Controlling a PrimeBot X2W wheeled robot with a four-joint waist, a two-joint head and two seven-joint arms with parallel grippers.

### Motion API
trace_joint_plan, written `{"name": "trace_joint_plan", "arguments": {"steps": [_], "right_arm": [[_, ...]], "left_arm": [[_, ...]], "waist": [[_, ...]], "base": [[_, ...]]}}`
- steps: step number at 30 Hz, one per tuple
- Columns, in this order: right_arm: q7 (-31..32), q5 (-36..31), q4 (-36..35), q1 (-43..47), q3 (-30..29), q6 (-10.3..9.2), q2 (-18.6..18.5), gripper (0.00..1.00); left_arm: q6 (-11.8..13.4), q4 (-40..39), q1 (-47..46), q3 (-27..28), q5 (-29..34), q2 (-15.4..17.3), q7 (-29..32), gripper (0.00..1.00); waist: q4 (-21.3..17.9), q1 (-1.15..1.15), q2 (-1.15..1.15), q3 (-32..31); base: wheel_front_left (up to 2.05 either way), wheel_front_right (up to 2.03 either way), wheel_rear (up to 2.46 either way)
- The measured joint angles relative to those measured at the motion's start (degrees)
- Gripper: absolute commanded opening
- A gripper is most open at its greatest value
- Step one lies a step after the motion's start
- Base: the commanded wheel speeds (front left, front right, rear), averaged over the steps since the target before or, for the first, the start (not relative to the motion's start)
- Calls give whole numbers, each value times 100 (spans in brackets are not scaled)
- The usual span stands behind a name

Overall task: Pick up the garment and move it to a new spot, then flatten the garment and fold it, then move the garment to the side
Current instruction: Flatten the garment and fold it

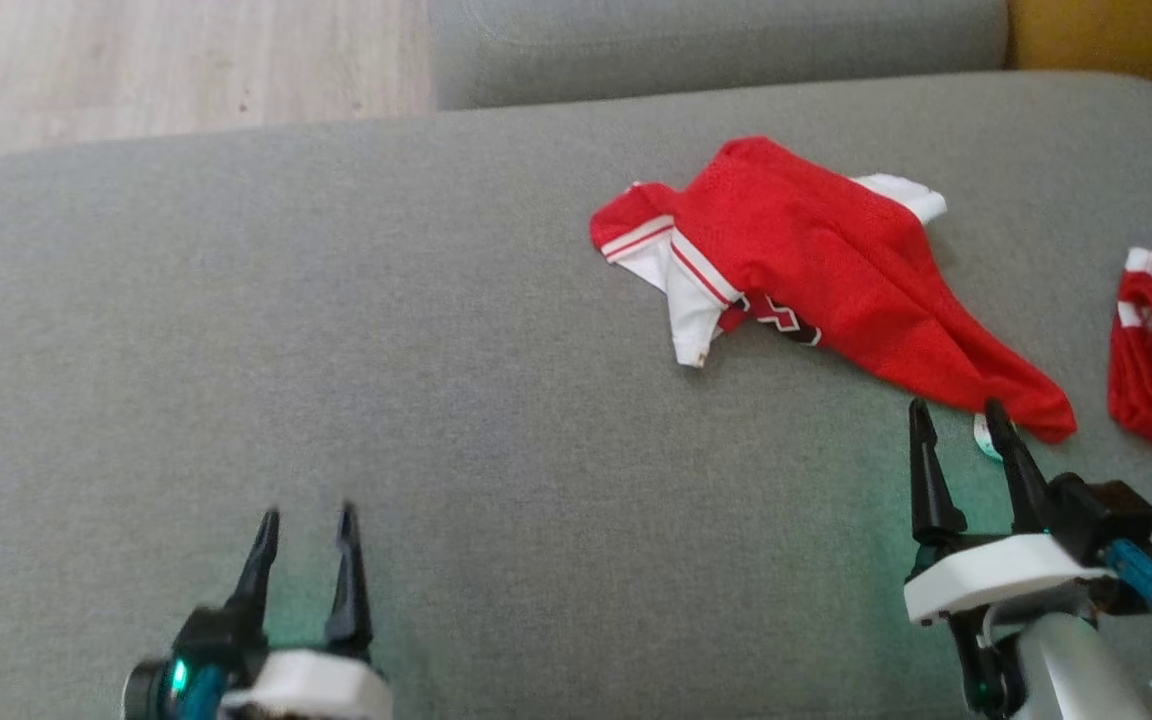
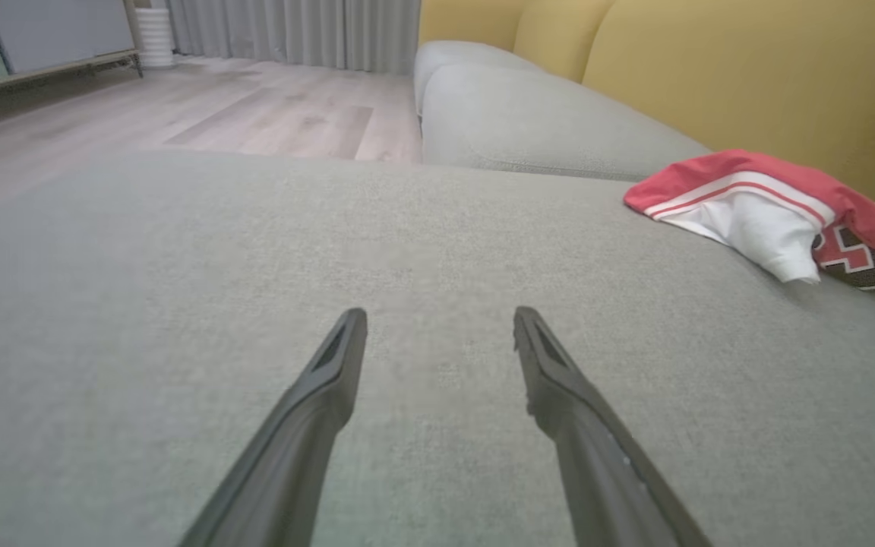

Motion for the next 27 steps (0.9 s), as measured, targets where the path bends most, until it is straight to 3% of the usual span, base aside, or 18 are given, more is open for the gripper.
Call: {"name": "trace_joint_plan", "arguments": {"steps": [6, 15, 16, 27], "right_arm": [[0, 0, -15, -262, 134, 0, 1, 100], [0, 124, -189, -986, 534, 0, 1, 100], [0, 182, -208, -1032, 558, 0, 2, 100], [0, 514, -363, -1138, 703, 0, 3, 100]], "left_arm": [[-219, 494, -1133, -475, -133, -10, 1, 100], [-453, 2305, -3426, -1148, -541, -65, 0, 100], [-544, 2563, -3760, -1305, -862, -71, 1, 100], [-613, 3923, -5211, -1958, -1389, -76, 402, 100]], "waist": [[-196, 1, 0, 388], [-842, 2, 0, 1089], [-994, 2, 0, 1241], [-1619, 0, 0, 1928]], "base": [[0, 0, 0], [0, 0, 0], [0, 0, 0], [0, 0, 0]]}}
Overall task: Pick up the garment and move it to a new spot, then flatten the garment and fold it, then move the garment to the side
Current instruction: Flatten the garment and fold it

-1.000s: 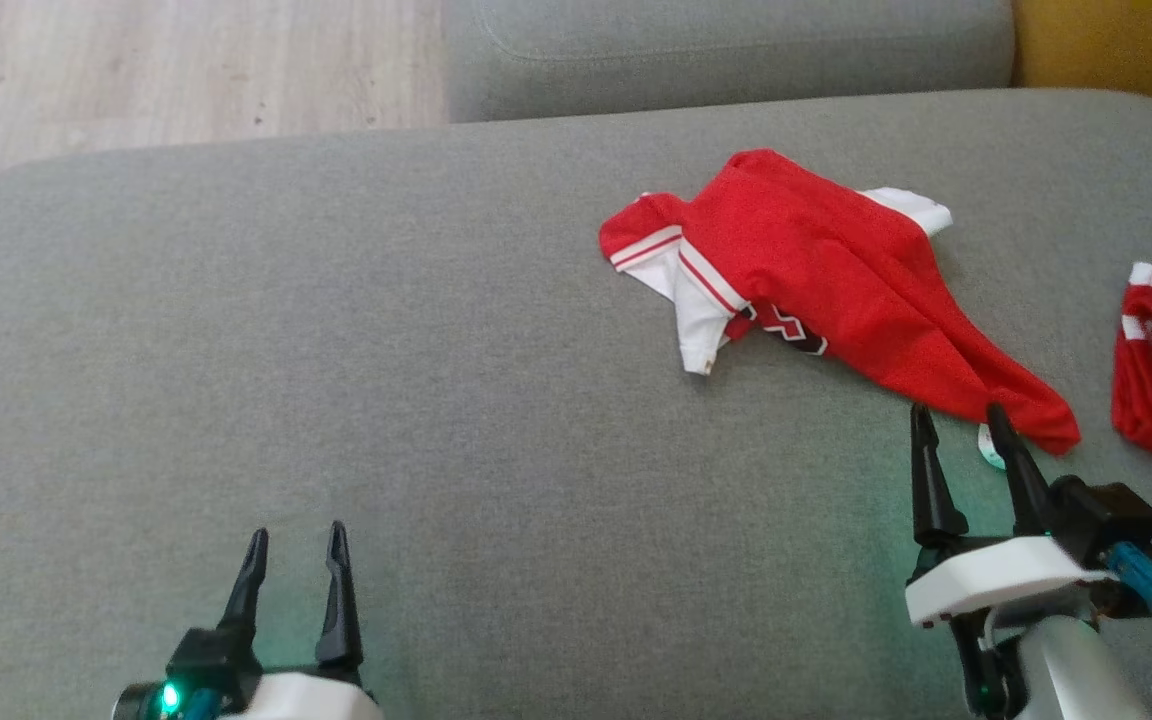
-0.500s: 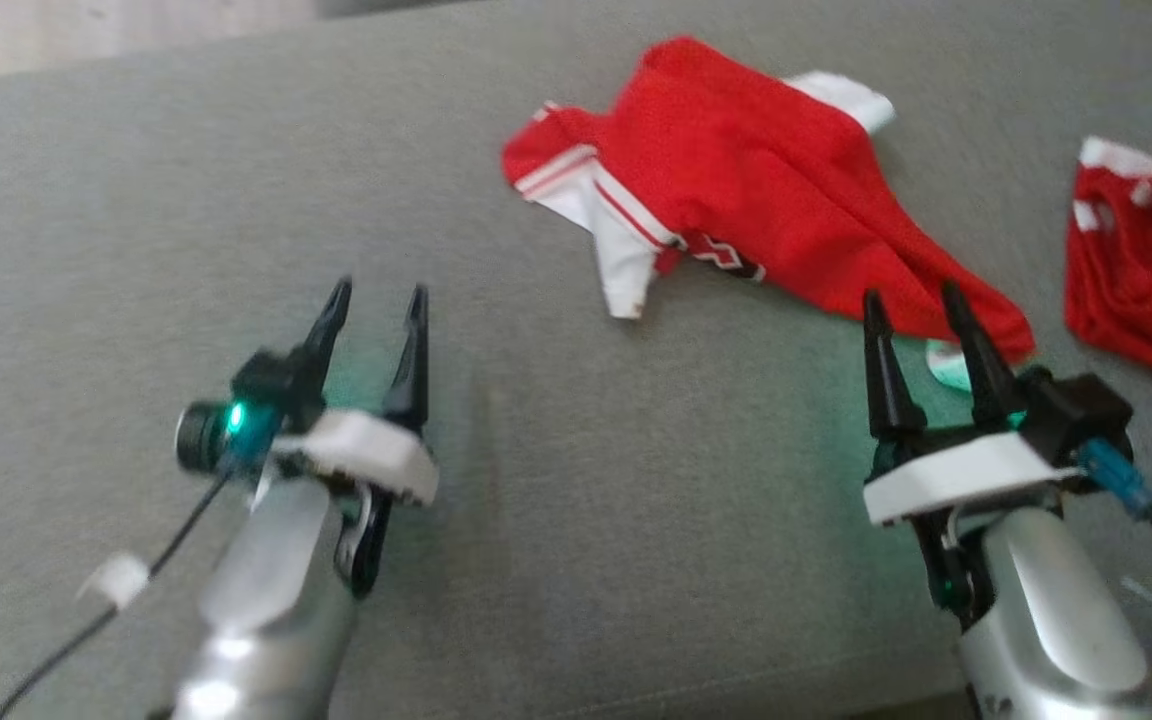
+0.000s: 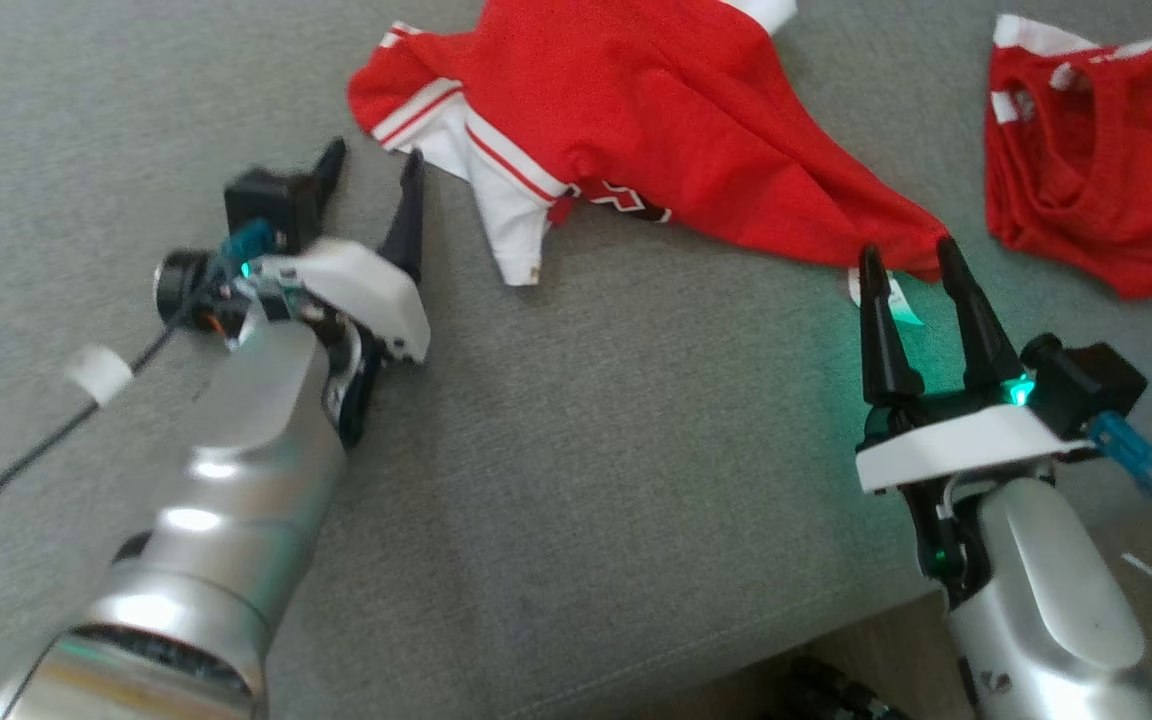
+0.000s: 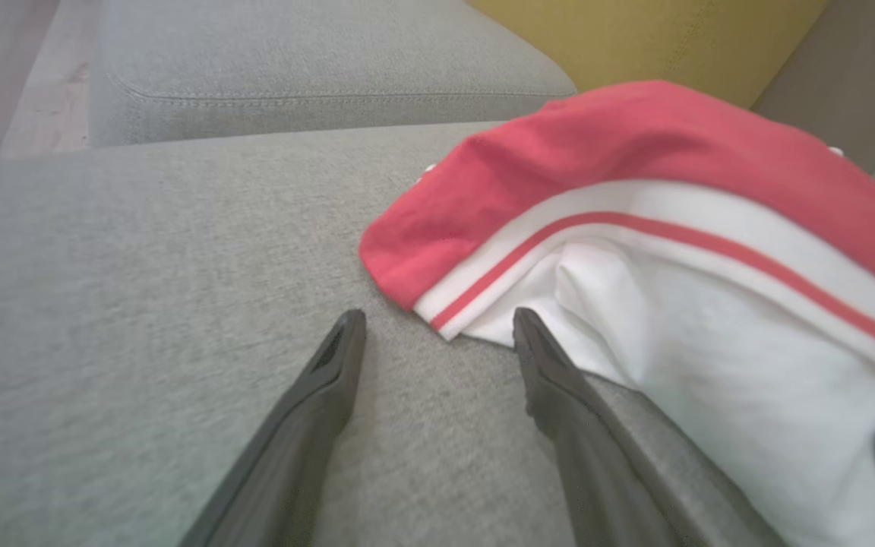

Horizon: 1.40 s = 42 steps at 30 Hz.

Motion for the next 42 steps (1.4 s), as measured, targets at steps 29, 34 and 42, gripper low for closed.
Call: {"name": "trace_joint_plan", "arguments": {"steps": [29, 34, 42], "right_arm": [[0, -168, 223, 399, -561, 0, -1, 100], [0, -166, 383, 698, -578, 0, -1, 100], [0, -153, 520, 823, -500, 0, 0, 100]], "left_arm": [[-135, -1265, 920, -116, -616, 76, -359, 0], [-135, -2063, 1778, -14, -236, 65, -359, 0], [-134, -3166, 2743, -73, 168, 151, -359, 0]], "waist": [[721, 0, 0, -716], [1356, -1, 0, -1096], [2187, -1, 0, -1675]], "base": [[0, 0, 0], [0, 0, 0], [0, 0, 0]]}}
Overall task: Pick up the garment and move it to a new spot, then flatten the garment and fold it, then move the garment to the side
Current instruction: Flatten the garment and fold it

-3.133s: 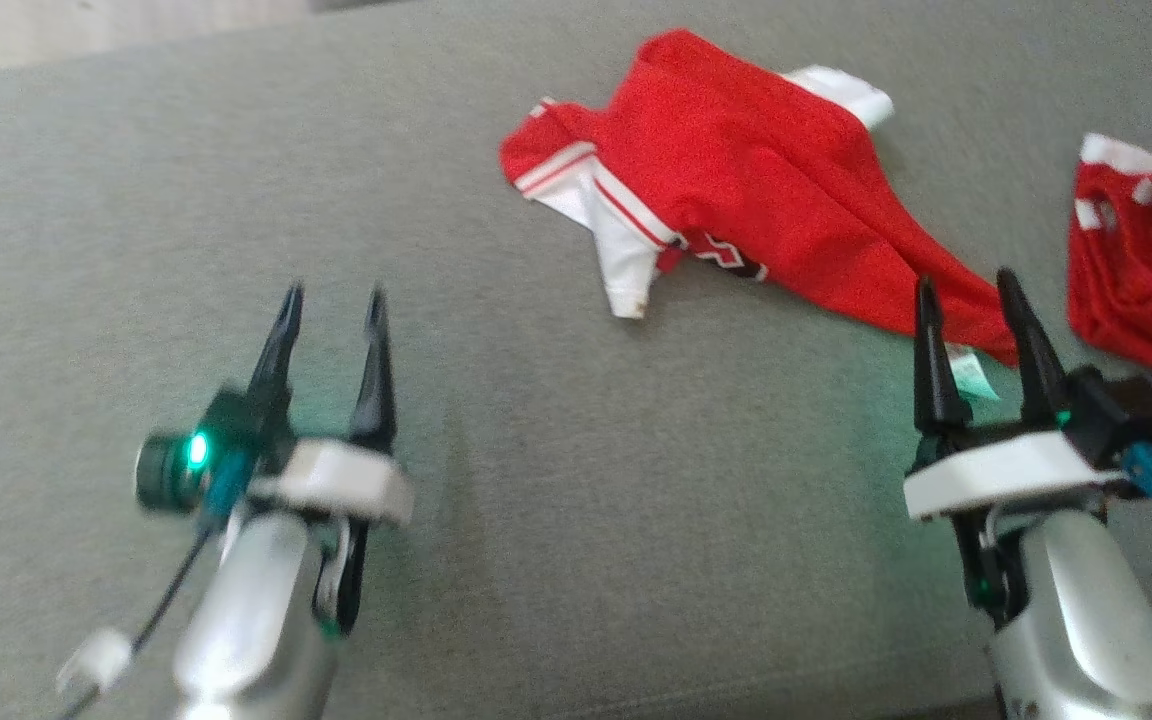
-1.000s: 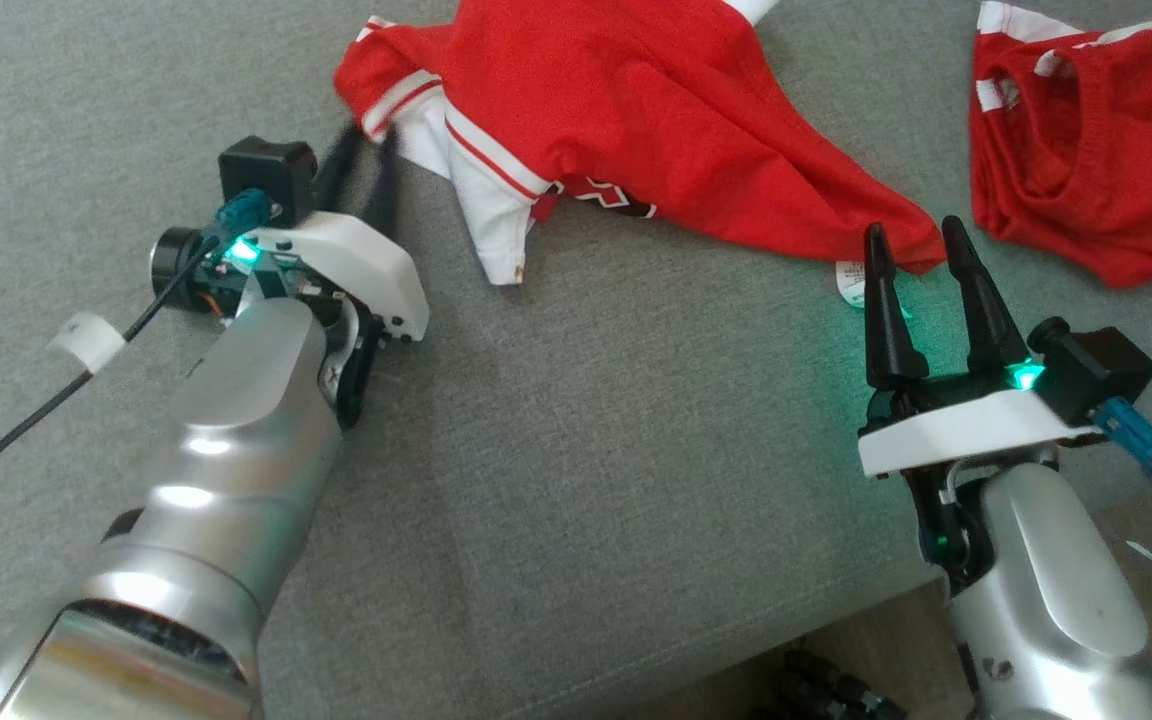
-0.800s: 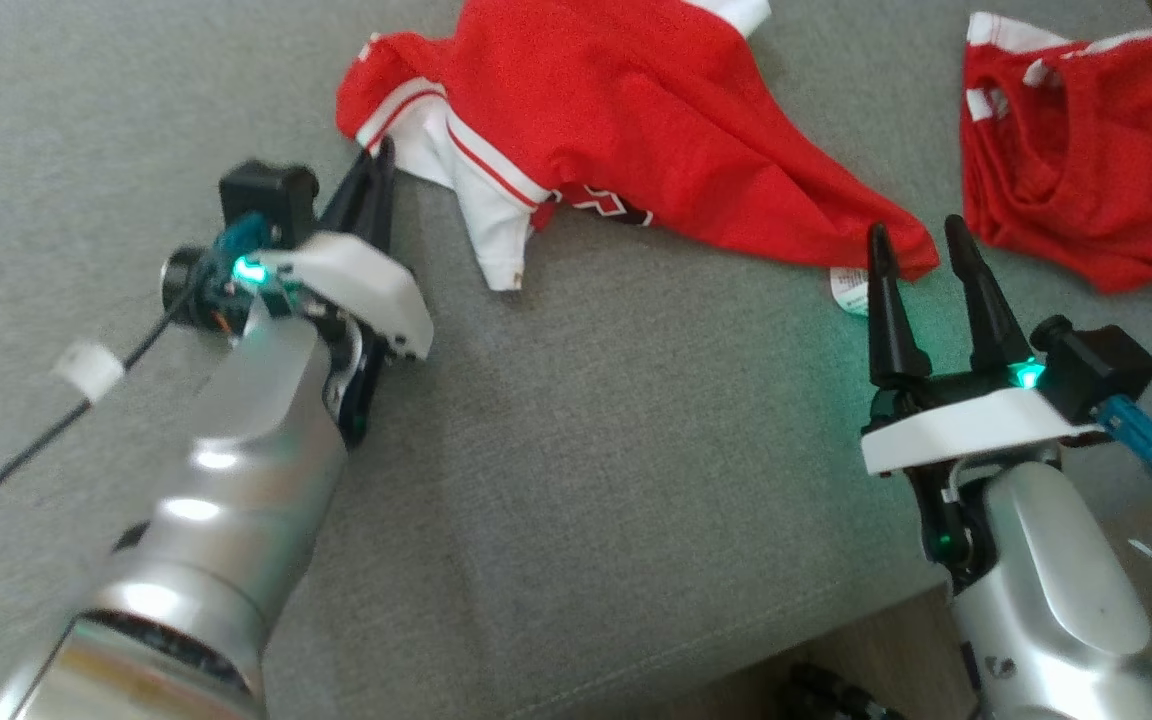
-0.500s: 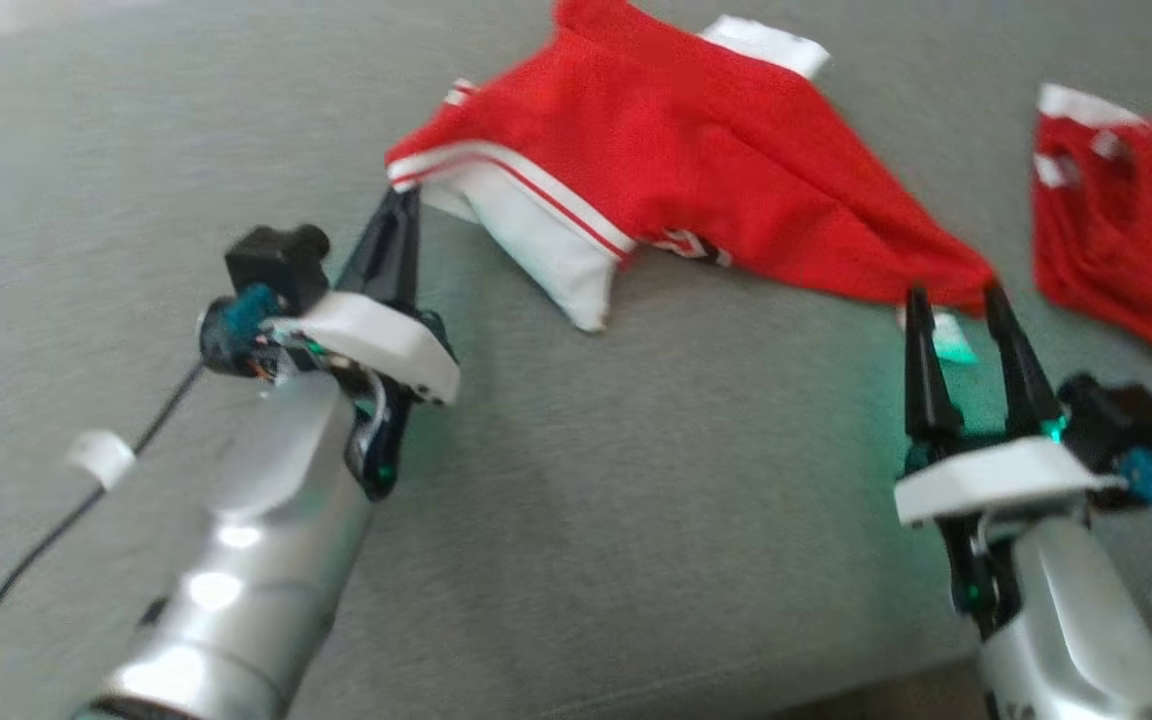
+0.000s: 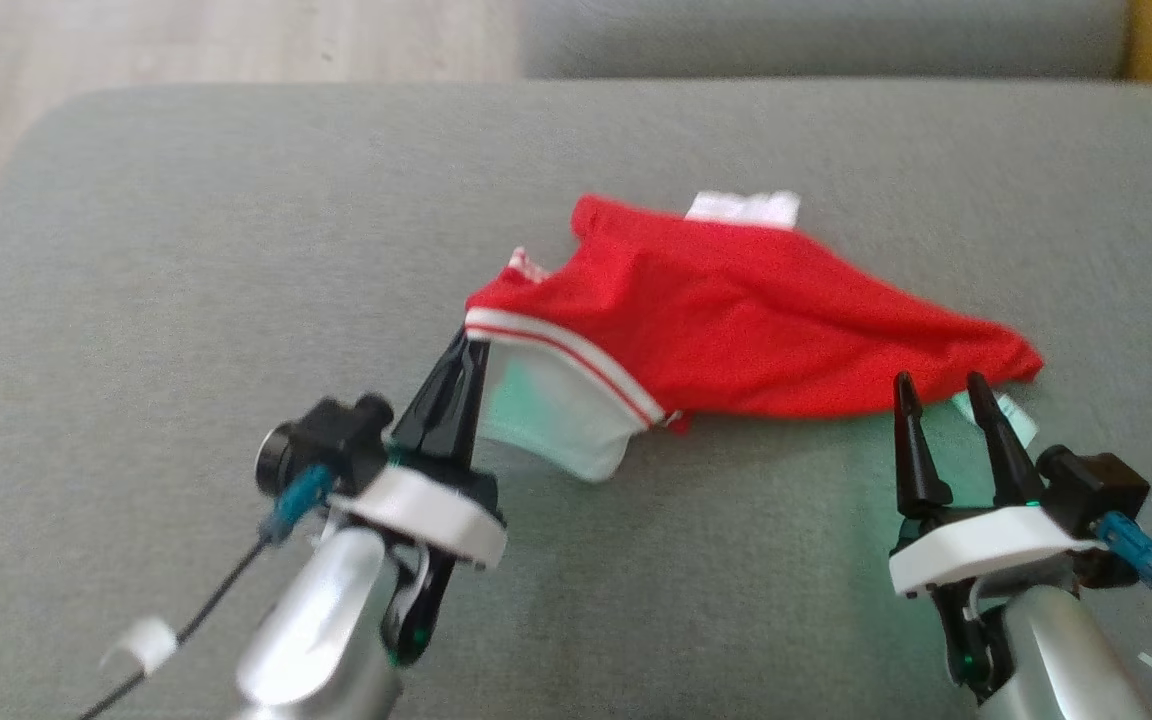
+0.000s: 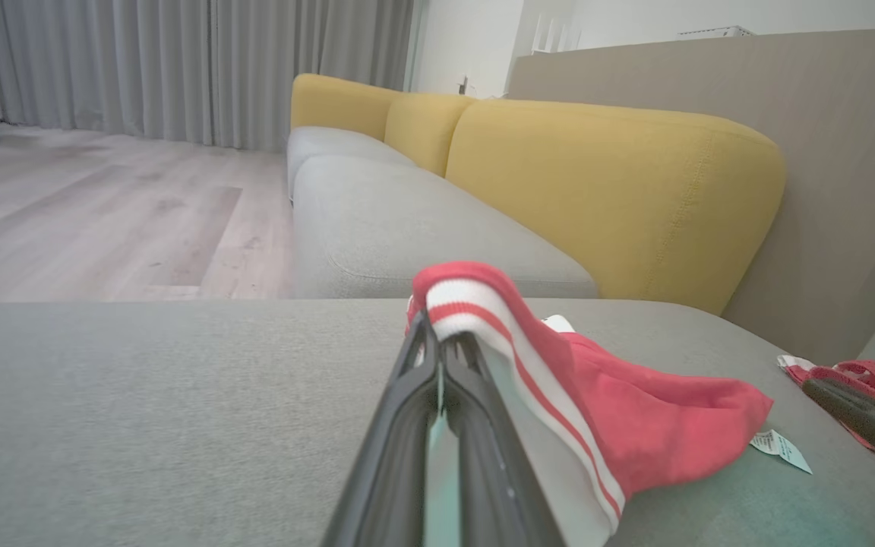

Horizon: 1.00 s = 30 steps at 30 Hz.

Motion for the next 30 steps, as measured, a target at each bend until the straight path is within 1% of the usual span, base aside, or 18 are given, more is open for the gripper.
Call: {"name": "trace_joint_plan", "arguments": {"steps": [3, 5, 7, 10, 13, 17, 22, 23, 24, 25, 26, 30], "right_arm": [[0, 0, 0, 1, 27, 0, 0, 100], [0, 0, 0, 2, 47, 0, 0, 100], [0, -1, 0, 7, 45, 0, 1, 100], [0, -11, 32, 10, 75, 0, 0, 100], [0, -18, 32, 7, 111, 0, 0, 100], [0, -77, 19, -36, 132, 0, 0, 100], [0, -133, 10, -57, 92, 0, 0, 100], [0, -158, 9, -58, 83, 0, 0, 100], [0, -176, 7, -59, 69, 0, 0, 100], [0, -178, 5, -60, 65, 0, 0, 100], [0, -185, 3, -62, 62, 0, 0, 100], [0, -213, -85, -64, 38, 0, 0, 100]], "left_arm": [[101, -434, 352, -12, 114, 158, -1, 0], [237, -659, 602, -14, 112, 252, 16, 0], [303, -786, 845, -16, 98, 298, 156, 0], [438, -747, 1006, 9, 80, 336, 341, 0], [650, -515, 956, 135, 46, 385, 369, 0], [933, 85, 715, 419, 51, 491, 308, 0], [1099, 765, 238, 617, 53, 541, 168, 0], [1124, 866, 151, 676, 52, 539, 132, 20], [1170, 990, 67, 706, 59, 544, 107, 42], [1216, 1122, -3, 759, 60, 545, 100, 89], [1262, 1269, -63, 790, 62, 563, 73, 100], [1421, 1658, -112, 959, 132, 665, 4, 100]], "waist": [[165, -1, 0, -153], [216, -1, 0, -209], [211, -1, 0, -202], [129, 1, 0, -132], [1, 1, 0, -43], [-223, 1, 0, 94], [-497, 1, 0, 245], [-538, 2, 0, 261], [-572, 2, 0, 267], [-598, 2, 0, 264], [-617, 2, 0, 249], [-660, 1, 0, 115]], "base": [[0, 0, 0], [0, 0, 0], [0, 0, 0], [0, 0, 0], [0, 0, 0], [0, 0, 0], [0, 0, 0], [0, 0, 0], [0, 0, 0], [0, 0, 0], [0, 0, 0], [0, 0, 0]]}}
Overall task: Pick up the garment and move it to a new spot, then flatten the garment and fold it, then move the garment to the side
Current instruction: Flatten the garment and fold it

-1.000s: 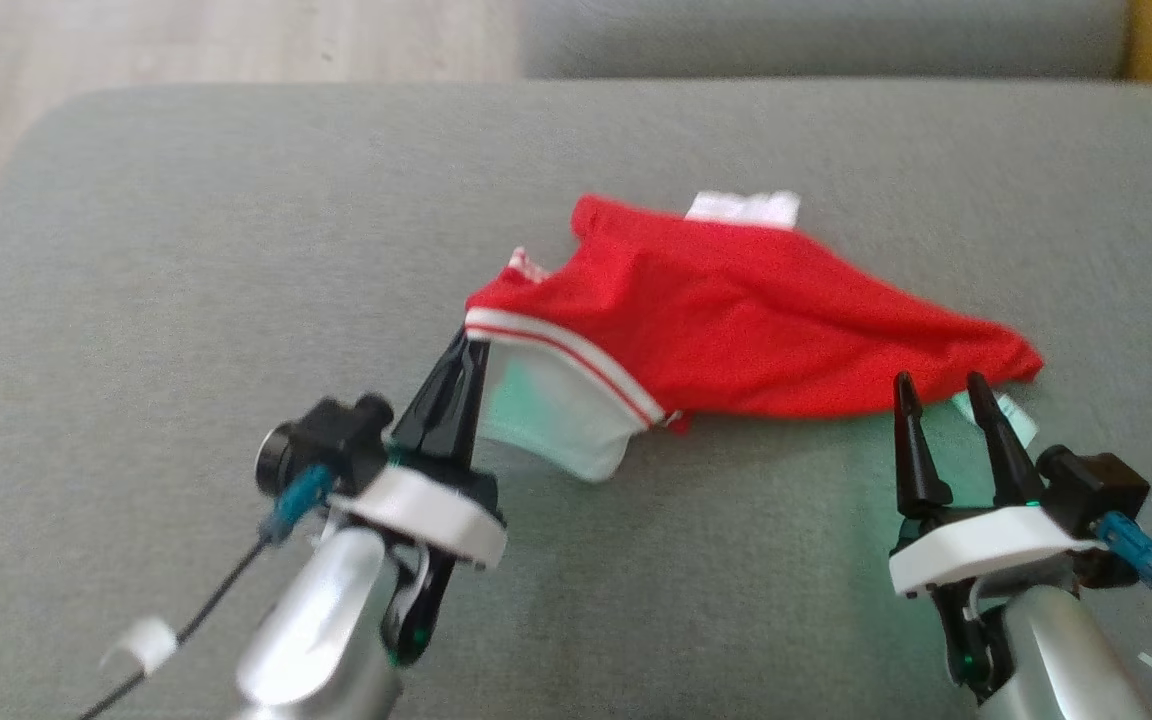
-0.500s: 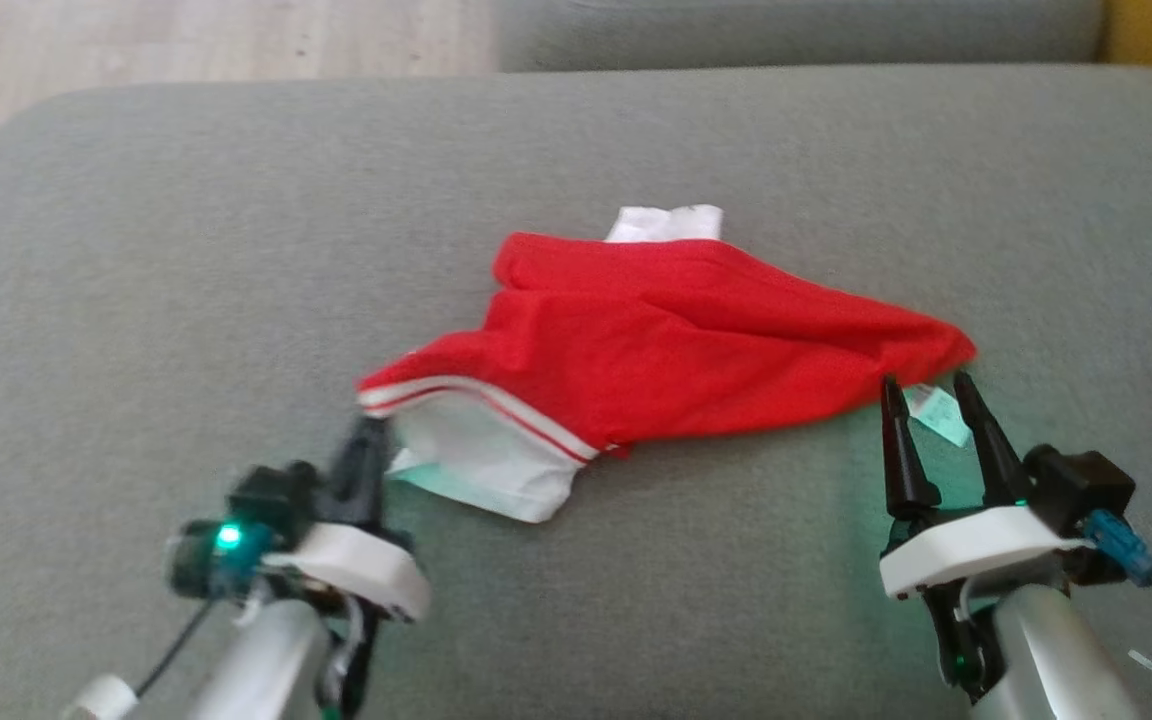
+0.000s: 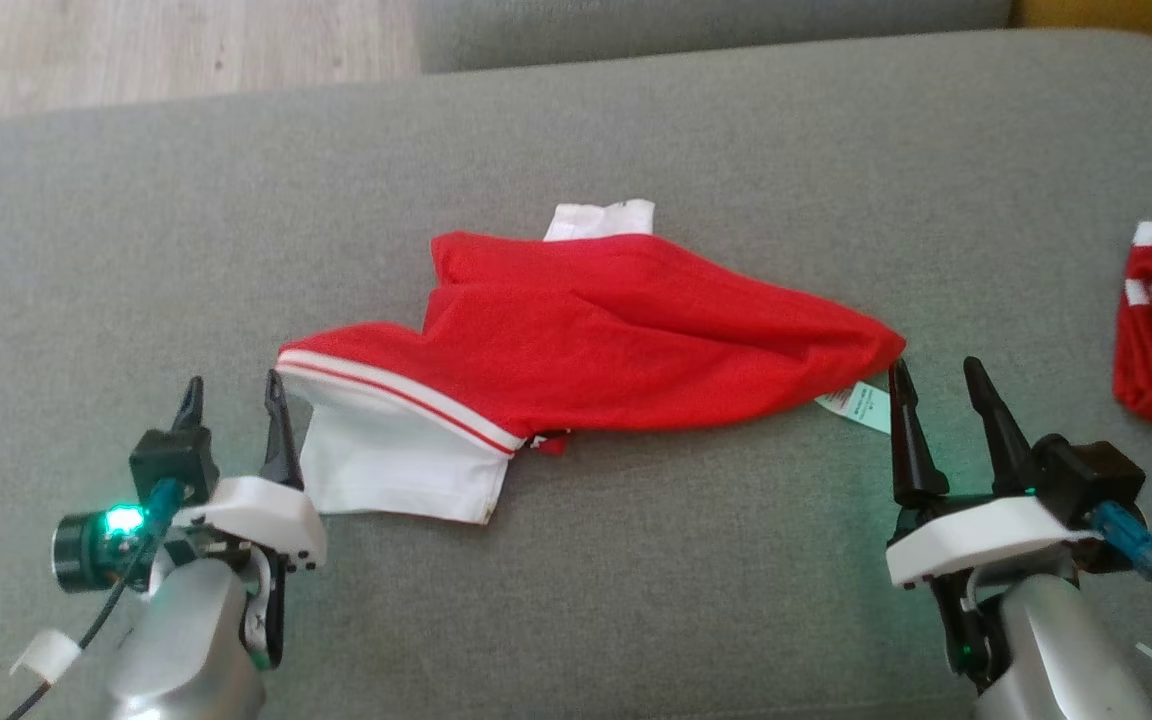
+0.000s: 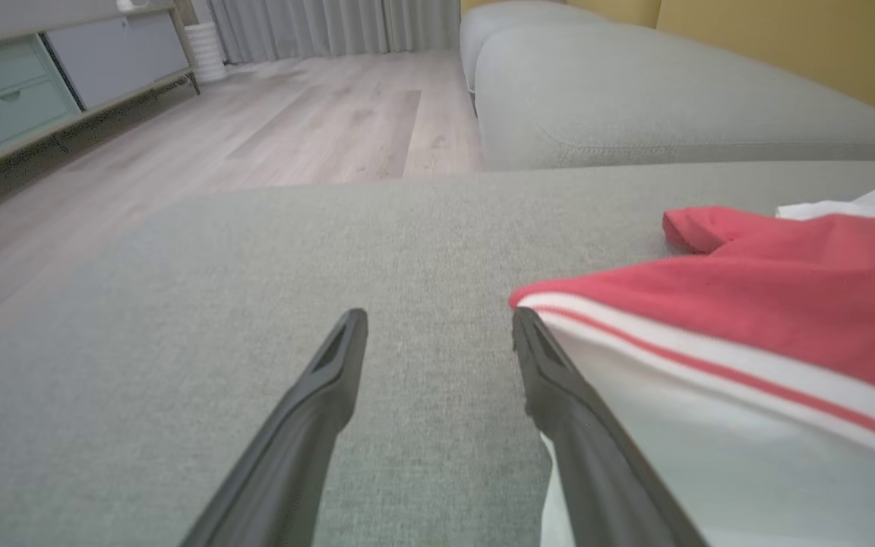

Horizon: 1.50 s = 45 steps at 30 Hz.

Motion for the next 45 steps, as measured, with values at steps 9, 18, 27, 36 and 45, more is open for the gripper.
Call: {"name": "trace_joint_plan", "arguments": {"steps": [9, 18, 27, 36, 45], "right_arm": [[0, -60, -92, 82, 33, 0, 0, 100], [0, -89, 20, 438, 56, 0, 2, 100], [0, -94, -3, 371, 68, 0, 2, 100], [0, -187, -21, 128, 69, 0, 2, 100], [0, -42, 277, -14, -186, 0, 0, 100]], "left_arm": [[79, -1150, 1391, 506, 586, -176, -4, 100], [-424, -1427, 2335, 911, 808, -577, -4, 100], [-772, -1246, 2013, 1210, 964, -700, -4, 100], [-932, -435, 1204, 1440, 1001, -764, -4, 100], [-1277, 447, 686, 1265, 661, -771, -147, 0]], "waist": [[88, -1, 0, -386], [231, -1, 0, -560], [107, -1, 0, -355], [-64, 0, 0, 78], [-50, 0, 0, 248]], "base": [[0, 0, 0], [0, 0, 0], [0, 0, 0], [0, 0, 0], [0, 0, 0]]}}
